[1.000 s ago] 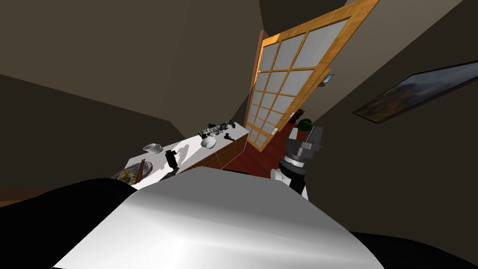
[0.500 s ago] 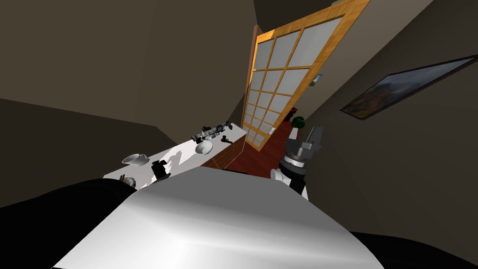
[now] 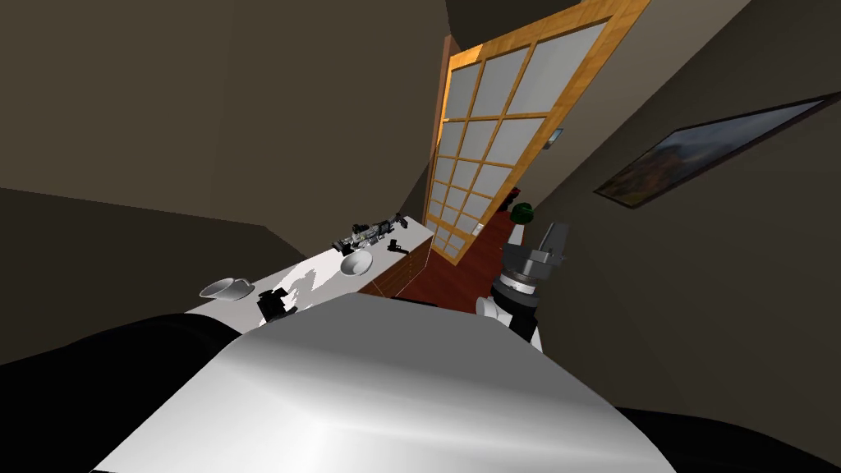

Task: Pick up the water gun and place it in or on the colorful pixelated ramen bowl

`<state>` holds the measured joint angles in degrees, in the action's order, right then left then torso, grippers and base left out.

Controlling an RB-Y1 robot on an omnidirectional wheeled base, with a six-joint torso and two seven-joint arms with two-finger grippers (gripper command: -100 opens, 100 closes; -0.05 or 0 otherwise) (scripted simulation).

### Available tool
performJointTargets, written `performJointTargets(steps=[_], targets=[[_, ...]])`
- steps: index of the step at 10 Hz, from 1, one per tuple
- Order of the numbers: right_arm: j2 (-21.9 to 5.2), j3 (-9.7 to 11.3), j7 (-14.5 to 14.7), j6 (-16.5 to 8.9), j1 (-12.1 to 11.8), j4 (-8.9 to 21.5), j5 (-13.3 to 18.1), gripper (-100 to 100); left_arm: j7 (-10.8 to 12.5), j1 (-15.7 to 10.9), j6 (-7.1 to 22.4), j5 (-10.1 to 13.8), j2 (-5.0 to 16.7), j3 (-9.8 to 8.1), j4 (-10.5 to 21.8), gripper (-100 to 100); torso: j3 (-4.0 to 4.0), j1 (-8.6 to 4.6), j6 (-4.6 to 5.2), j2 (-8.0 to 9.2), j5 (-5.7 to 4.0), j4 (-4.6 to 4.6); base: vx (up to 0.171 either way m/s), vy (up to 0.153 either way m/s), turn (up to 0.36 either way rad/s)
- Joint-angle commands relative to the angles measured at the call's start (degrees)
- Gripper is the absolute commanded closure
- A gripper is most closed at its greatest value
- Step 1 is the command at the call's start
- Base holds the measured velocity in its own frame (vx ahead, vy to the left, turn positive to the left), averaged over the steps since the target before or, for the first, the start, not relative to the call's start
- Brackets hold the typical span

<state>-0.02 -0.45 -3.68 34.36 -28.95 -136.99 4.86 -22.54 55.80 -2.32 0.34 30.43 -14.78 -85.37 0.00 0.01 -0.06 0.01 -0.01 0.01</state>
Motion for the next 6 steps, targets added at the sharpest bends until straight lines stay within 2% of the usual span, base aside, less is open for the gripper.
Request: performJointTargets(steps=[1,2,3,6], targets=[[0.0,0.0,0.0,0.0,0.0,0.0,0.0,0,-0.08,-1.49,-0.24,-0.46,-0.35,0.14,1.72,-100,0.0,0.0,0.0,0.0,0.0,0.0,0.0,0.029,-0.034],[0.0,0.0,0.0,0.0,0.0,0.0,0.0,0,-0.02,-0.95,-0.23,-0.26,-0.17,0.1,1.21,-100,0.02,-0.01,0.0,0.04,0.01,0.01,-0.006,0.004,-0.016],[0.0,0.0,0.0,0.0,0.0,0.0,0.0,0,-0.03,-1.05,-0.3,-0.3,-0.19,0.11,1.36,100,0.03,-0.09,-0.01,0.06,-0.02,0.01,0.0,0.0,0.0],[0.0,0.0,0.0,0.0,0.0,0.0,0.0,0,-0.08,-1.01,-0.23,-0.32,-0.17,0.12,1.38,100,0.05,-0.15,-0.02,0.07,-0.03,0.04,0.0,0.0,0.0]])
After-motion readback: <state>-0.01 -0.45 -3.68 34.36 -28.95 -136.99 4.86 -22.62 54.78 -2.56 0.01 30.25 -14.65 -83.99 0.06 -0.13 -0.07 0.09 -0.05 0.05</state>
